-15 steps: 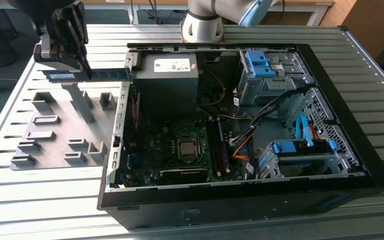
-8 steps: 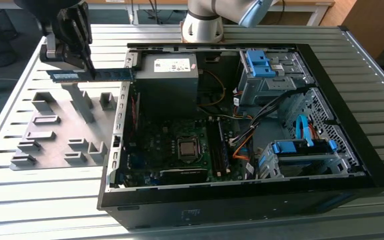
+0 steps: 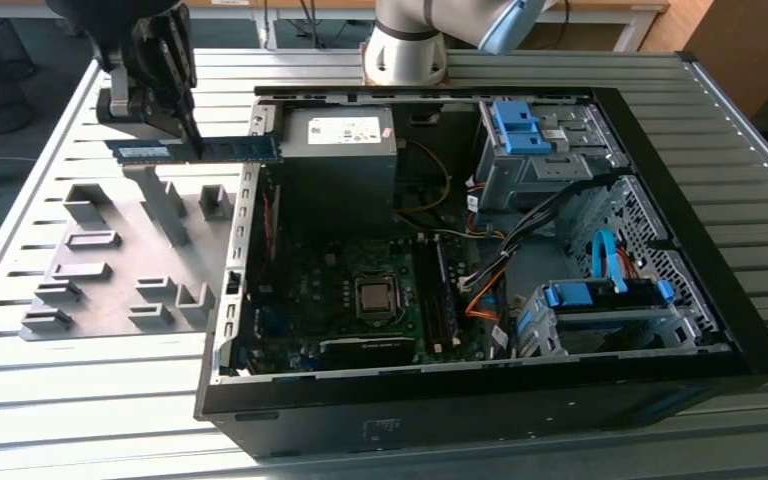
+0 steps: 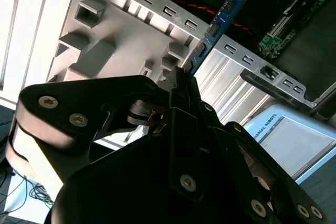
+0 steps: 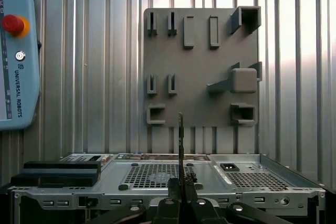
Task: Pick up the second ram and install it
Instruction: 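Pick up the second ram and move it above second insertion slot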
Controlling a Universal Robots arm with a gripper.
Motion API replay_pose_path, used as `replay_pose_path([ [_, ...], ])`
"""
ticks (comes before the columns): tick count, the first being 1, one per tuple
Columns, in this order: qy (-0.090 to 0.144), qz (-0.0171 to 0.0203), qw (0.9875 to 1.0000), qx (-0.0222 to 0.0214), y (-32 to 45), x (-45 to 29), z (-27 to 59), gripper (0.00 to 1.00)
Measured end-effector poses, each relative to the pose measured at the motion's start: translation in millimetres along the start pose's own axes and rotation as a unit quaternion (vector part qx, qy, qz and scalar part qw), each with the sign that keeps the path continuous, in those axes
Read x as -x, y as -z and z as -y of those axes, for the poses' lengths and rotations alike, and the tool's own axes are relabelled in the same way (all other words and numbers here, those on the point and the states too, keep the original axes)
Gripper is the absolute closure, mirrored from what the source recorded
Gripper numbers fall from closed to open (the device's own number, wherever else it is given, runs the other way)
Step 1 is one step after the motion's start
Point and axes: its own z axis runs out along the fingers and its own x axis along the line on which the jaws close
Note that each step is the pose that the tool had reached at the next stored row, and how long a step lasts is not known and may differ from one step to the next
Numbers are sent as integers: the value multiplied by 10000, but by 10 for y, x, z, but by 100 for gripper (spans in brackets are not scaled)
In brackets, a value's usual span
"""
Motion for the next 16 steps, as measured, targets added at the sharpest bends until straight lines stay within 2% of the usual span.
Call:
replay_pose_path([
  [16, 0, 0, 10000, 0, 1, 2, 150, 86],
])
